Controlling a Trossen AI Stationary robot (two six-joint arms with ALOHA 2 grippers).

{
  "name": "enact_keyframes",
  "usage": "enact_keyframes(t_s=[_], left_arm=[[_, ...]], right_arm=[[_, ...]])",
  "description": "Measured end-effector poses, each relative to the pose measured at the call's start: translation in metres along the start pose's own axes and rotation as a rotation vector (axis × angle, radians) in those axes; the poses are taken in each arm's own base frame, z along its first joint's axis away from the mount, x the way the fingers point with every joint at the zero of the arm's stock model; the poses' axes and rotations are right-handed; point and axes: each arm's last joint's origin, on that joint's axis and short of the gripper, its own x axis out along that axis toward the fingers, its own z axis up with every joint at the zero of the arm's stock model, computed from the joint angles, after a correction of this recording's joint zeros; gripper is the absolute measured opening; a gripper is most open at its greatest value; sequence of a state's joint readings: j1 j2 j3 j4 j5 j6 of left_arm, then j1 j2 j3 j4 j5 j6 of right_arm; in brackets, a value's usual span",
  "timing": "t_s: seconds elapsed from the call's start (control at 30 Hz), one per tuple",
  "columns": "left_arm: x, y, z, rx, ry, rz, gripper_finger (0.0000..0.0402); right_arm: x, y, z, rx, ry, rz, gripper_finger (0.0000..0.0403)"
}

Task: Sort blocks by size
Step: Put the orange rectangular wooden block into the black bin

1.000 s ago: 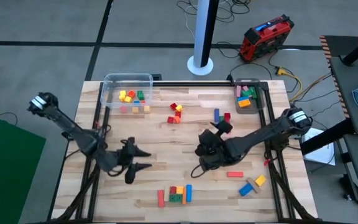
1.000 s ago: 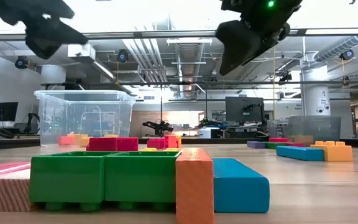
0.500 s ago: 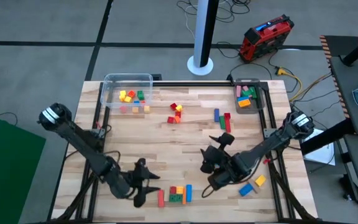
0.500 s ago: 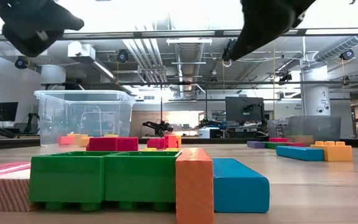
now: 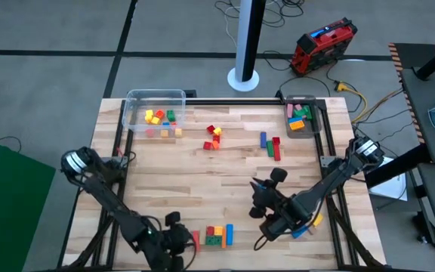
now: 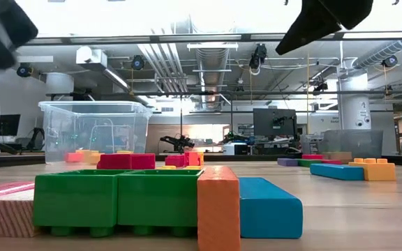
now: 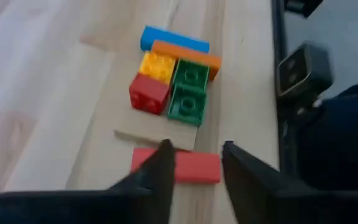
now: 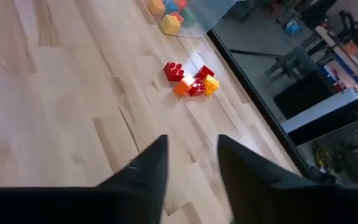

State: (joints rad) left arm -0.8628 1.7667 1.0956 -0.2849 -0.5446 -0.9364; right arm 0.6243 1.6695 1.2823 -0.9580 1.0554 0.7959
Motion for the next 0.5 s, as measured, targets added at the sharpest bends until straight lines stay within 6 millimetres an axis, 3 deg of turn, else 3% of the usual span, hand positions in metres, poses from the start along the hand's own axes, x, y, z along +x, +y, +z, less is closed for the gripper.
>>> enact_keyframes(t_s=[0.13,0.5], left_arm=[[0.014,0.000,-0.011,0.004,0.032,0.030,0.0016],[0.037,0.003,-0.030,-0.015,0.071,0.076,0.0002]], right_arm=[[0.000,0.001,-0.006,-0.028,-0.011,-0.015,0.0028],[0.004,0.001,-0.016,-0.049,0.002,-0.027,0.0010]])
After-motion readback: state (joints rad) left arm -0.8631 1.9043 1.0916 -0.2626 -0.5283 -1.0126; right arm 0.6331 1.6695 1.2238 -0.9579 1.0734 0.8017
